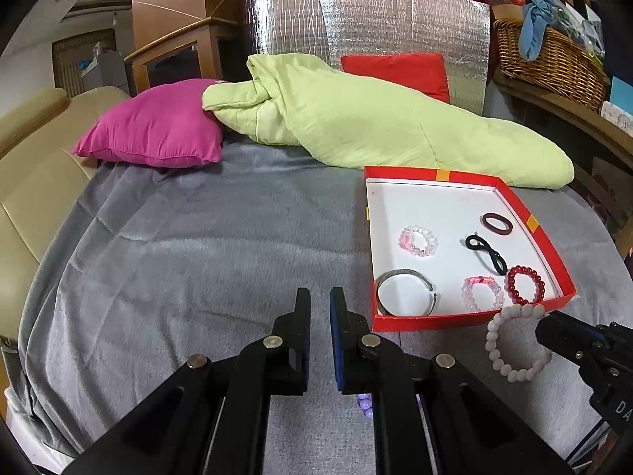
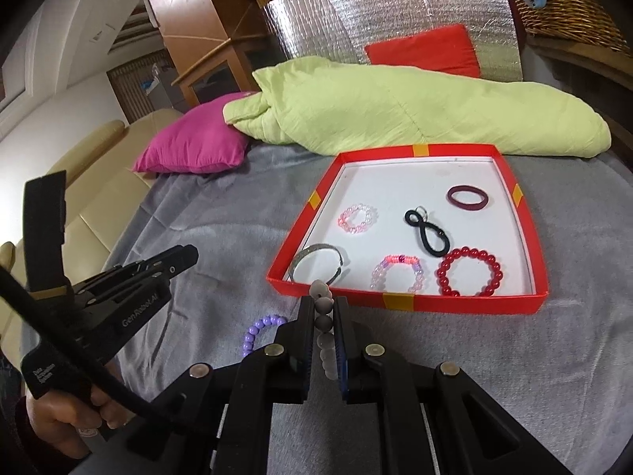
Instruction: Organize jewelry
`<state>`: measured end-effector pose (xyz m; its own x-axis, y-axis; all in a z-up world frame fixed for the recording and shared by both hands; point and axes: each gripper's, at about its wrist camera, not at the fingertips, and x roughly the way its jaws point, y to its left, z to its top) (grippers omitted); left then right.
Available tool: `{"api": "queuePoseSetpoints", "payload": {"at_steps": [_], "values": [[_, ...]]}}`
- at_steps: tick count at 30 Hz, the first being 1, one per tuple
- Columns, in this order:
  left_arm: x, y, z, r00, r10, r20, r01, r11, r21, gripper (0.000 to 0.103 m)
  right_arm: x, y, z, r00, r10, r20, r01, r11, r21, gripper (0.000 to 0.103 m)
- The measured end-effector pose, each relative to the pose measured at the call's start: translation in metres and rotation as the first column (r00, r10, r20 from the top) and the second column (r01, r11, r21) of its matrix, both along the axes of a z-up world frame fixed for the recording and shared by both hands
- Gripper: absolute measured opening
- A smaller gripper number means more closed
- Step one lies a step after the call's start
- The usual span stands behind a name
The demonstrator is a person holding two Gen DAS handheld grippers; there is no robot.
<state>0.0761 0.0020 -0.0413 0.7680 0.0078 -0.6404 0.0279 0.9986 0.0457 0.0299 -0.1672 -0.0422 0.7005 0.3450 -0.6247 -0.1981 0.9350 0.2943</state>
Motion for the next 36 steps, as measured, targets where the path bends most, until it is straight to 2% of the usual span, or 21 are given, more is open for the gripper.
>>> {"api": "queuePoseSetpoints", "payload": {"at_steps": [20,36], "values": [[0.006,-0.019,0.007,0.999,-0.005,0.049,0.004,1.000,0.017,0.010,-0.002,-0.035,0.013,0.994,-0.105,0.036,0.103,0.993,0.052,0.010],[0.018,-0.034,0.003,0.998,-0.018,0.055,0.016,0.999,0.045,0.010,0.004,-0.055,0.016,0.985,-0.168,0.026,0.165,0.983,0.083,0.010]]}}
